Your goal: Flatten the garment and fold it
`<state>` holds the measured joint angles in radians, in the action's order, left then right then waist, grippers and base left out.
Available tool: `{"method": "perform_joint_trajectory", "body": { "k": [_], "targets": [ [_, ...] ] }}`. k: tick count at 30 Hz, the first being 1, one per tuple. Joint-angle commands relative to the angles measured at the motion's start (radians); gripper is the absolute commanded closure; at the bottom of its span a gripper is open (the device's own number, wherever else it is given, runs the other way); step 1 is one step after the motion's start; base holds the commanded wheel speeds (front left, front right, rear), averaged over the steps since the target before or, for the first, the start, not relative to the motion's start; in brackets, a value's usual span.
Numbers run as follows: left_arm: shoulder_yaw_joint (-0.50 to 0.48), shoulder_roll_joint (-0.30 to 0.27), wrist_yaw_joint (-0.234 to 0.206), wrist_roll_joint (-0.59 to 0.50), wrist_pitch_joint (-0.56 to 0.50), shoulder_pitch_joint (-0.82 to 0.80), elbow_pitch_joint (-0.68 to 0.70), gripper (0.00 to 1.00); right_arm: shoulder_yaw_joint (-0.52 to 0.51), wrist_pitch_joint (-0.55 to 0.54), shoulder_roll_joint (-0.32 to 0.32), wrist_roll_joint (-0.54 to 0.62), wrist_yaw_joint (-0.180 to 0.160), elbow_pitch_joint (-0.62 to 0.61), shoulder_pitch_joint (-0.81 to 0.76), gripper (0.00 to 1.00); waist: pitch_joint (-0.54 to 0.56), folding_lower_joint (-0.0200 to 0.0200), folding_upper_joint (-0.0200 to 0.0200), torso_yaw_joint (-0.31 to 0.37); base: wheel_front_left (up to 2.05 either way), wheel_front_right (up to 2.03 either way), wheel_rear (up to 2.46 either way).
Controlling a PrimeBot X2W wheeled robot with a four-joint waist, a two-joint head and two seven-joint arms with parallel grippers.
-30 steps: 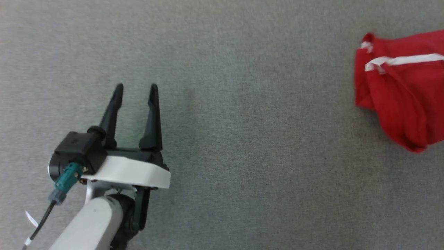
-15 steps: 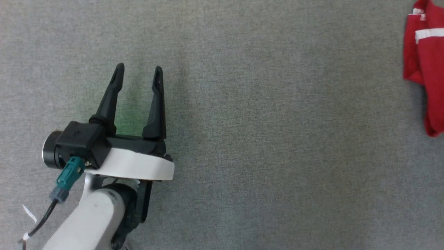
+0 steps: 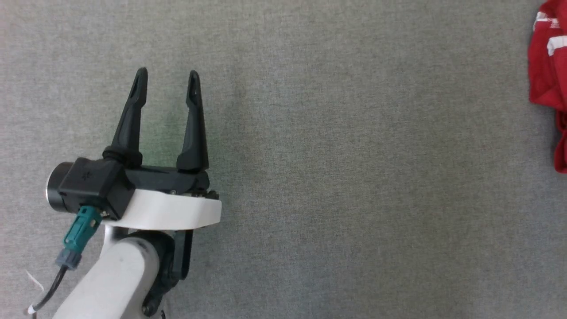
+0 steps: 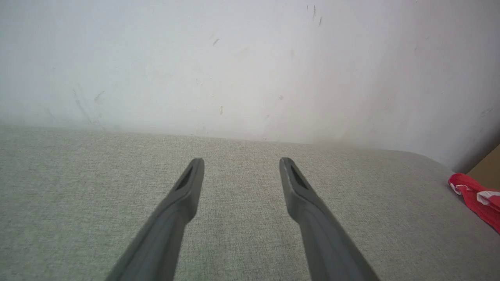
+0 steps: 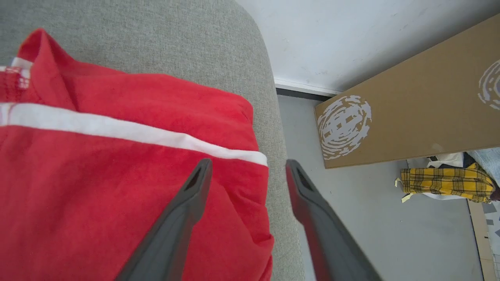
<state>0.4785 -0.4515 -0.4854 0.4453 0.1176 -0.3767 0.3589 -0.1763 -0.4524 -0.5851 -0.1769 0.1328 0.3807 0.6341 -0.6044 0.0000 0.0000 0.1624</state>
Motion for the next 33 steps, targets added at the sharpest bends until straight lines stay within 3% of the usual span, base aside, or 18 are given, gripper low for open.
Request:
{"method": "perform_joint_trajectory", "body": {
  "k": [1,7,18,27,33],
  "targets": [
    [-0.005,0.006,-0.006,0.001,0.016,-0.003,-0.008,0.00,-0.002,0.008,0.008,0.006,-0.002,0.006,0.015,0.00,0.025,0.0000,0.0000,0.001,0.00,0.00,0.00],
    [-0.014,0.029,-0.002,0.027,0.063,0.024,-0.036,0.00,-0.047,0.056,0.066,-0.029,-0.002,-0.020,-0.012,0.00,0.095,0.0000,0.0000,-0.007,0.00,0.00,0.00],
    [-0.031,0.044,0.007,0.085,0.109,0.152,-0.100,0.00,-0.053,0.197,0.291,-0.128,-0.002,-0.246,-0.233,0.00,0.311,0.0000,0.0000,-0.040,0.00,0.00,0.00],
    [-0.043,0.050,0.018,0.117,0.126,0.242,-0.132,0.00,-0.019,0.335,0.450,-0.126,-0.002,-0.416,-0.394,0.00,0.455,0.0000,0.0000,-0.073,0.00,0.00,0.00],
    [-0.038,0.048,0.037,0.123,0.133,0.297,-0.162,0.00,-0.013,0.404,0.510,-0.076,-0.002,-0.499,-0.511,0.00,0.538,0.0000,0.0000,-0.099,0.00,0.00,0.00]
  ]
}}
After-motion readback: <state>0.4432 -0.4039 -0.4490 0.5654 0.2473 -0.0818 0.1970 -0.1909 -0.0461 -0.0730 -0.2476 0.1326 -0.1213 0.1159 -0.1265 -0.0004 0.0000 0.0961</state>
